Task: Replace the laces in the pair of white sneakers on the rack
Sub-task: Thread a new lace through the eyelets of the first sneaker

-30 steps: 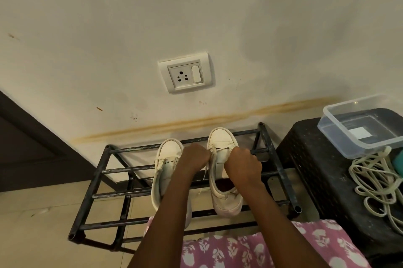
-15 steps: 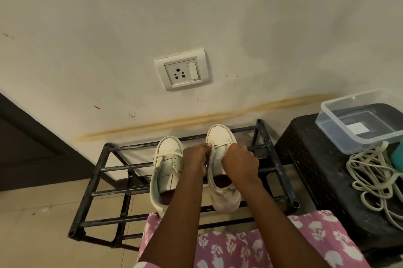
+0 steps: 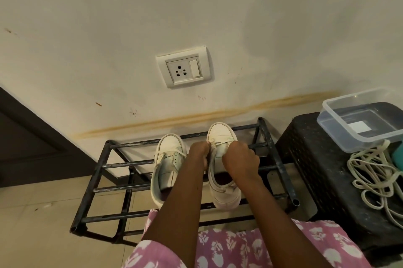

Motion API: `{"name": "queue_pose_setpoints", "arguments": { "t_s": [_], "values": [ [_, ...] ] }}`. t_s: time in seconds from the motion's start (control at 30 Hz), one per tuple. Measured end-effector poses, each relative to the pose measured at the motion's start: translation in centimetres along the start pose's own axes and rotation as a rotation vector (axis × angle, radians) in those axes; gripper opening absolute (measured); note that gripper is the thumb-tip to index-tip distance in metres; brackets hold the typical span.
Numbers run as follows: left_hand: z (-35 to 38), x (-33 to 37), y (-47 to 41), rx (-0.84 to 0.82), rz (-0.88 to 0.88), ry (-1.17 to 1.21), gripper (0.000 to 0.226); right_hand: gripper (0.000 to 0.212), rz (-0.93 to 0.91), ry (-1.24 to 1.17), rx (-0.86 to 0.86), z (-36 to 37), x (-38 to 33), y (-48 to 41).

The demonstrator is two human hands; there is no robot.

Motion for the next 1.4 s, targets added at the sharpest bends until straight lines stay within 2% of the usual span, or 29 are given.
{"name": "queue_pose_setpoints", "arguments": {
  "t_s": [0.13, 0.27, 0.43, 0.5, 0.53, 0.6, 0.67, 0.8, 0.93, 1.0, 1.17, 1.4],
  "values": [
    [0.4, -0.1, -0.5, -0.031, -0.035, 0.083, 0.044, 0.022, -0.008, 0.001, -0.002, 0.0, -0.1, 0.0],
    [0.4, -1.5, -1.2, -0.063, -0.062, 0.348, 0.031, 0.022, -0.016, 0.002, -0.003, 0.0, -0.1, 0.0],
    [0.0, -2.8, -1.9, -0.068, -0.126, 0.358, 0.028, 0.022, -0.013, 0.003, 0.007, 0.0, 0.0, 0.0],
    [0.0, -2.2, -1.8, -0.031, -0.095, 0.425, 0.025, 0.022, -0.007, 0.002, 0.011, 0.0, 0.0, 0.0],
    [-0.2, -1.7, -1.9, 0.011, -0.06, 0.481, 0.021, 0.022, -0.004, 0.0, 0.009, 0.0, 0.0, 0.0],
    [-0.5, -0.6, -1.6, 0.077, 0.023, 0.586, 0.029, 0.021, 0.014, -0.021, 0.0, 0.0, 0.2, 0.0],
    [-0.4, 0.8, -0.9, 0.067, 0.103, 0.656, 0.033, 0.02, 0.037, -0.041, -0.001, 0.0, 0.4, -0.1],
    [-1.5, 2.9, 0.1, 0.061, 0.226, 0.712, 0.008, 0.019, 0.035, -0.007, -0.002, 0.2, 0.2, 0.2],
    [-3.1, 6.3, 1.5, 0.061, 0.419, 0.673, 0.005, 0.022, 0.0, -0.025, -0.124, 0.5, 0.0, 0.0],
    [-3.2, 8.1, 2.9, 0.031, 0.509, 0.62, 0.012, 0.032, -0.078, -0.112, -0.2, 0.0, -1.2, 0.1],
    [-2.7, 12.4, 7.3, -0.017, 0.73, 0.432, 0.007, 0.034, -0.281, -0.449, -0.003, -6.6, -5.1, 1.7],
    [-2.9, 18.4, 13.3, -0.08, 1.017, 0.18, 0.012, 0.028, -0.378, -0.703, 0.078, -13.2, -10.9, 3.1]
  ]
}}
Point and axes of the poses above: each hand's wrist, its own y-axis away from the middle knuckle, its own z-axis out of the palm, x = y × z, the point moved 9 cm from there along -y, towards the middle knuckle, and after that the axes turned 7 degrees about z, right-handed, at the moved point
